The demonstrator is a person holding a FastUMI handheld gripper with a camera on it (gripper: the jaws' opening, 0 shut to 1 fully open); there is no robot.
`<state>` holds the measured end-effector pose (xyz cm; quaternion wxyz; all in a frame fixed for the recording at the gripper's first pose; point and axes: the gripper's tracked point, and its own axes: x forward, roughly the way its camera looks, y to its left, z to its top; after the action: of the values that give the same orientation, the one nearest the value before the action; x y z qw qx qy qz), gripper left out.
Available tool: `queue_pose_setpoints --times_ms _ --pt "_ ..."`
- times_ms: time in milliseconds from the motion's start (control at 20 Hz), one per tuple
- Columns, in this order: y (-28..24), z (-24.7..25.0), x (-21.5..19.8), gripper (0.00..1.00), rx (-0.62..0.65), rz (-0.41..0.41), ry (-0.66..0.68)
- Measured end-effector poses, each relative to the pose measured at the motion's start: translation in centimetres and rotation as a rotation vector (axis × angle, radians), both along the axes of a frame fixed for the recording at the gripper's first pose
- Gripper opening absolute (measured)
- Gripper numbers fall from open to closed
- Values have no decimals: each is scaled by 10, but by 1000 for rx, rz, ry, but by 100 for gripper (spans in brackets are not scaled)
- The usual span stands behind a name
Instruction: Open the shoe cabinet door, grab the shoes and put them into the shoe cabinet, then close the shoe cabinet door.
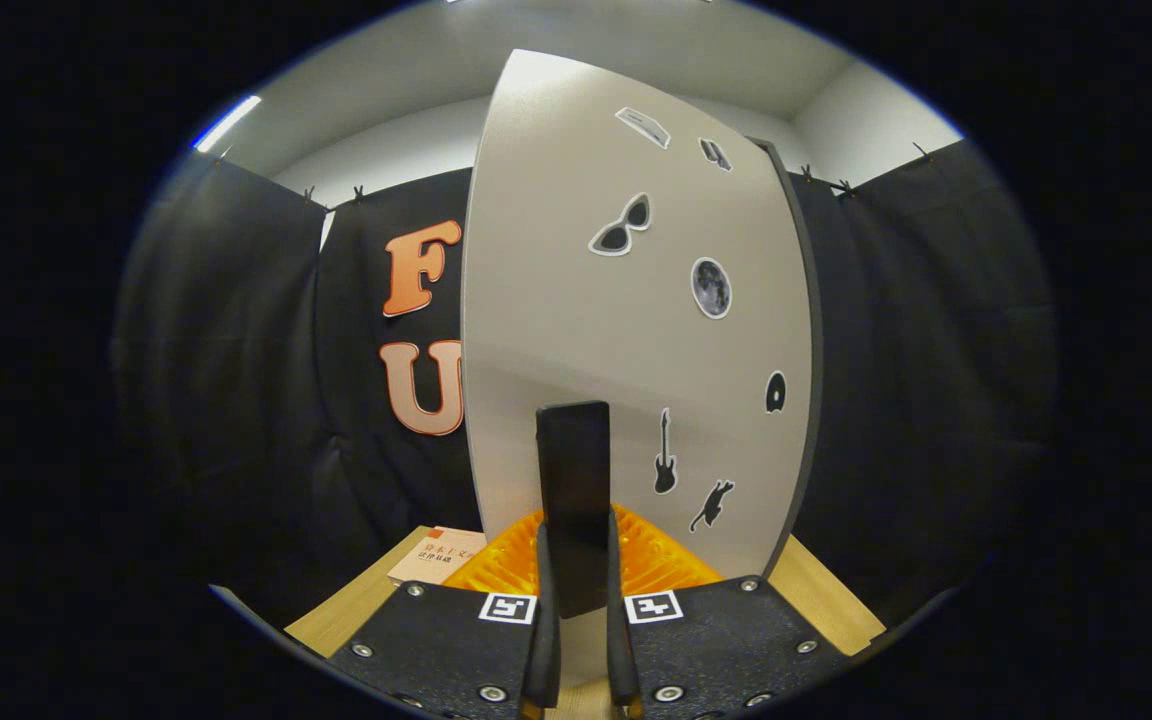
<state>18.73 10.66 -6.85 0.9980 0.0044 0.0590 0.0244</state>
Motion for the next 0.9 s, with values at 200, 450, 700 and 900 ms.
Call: queue_pose_setpoints --times_ms 200,450,700,900 --pt "-12 0 -11 18 4 -4 -4" --pt "-50 1 -38 18 8 -18 0" --pt "-92 -1 -66 16 30 -24 19" --pt "-113 0 -76 16 9 -17 20"
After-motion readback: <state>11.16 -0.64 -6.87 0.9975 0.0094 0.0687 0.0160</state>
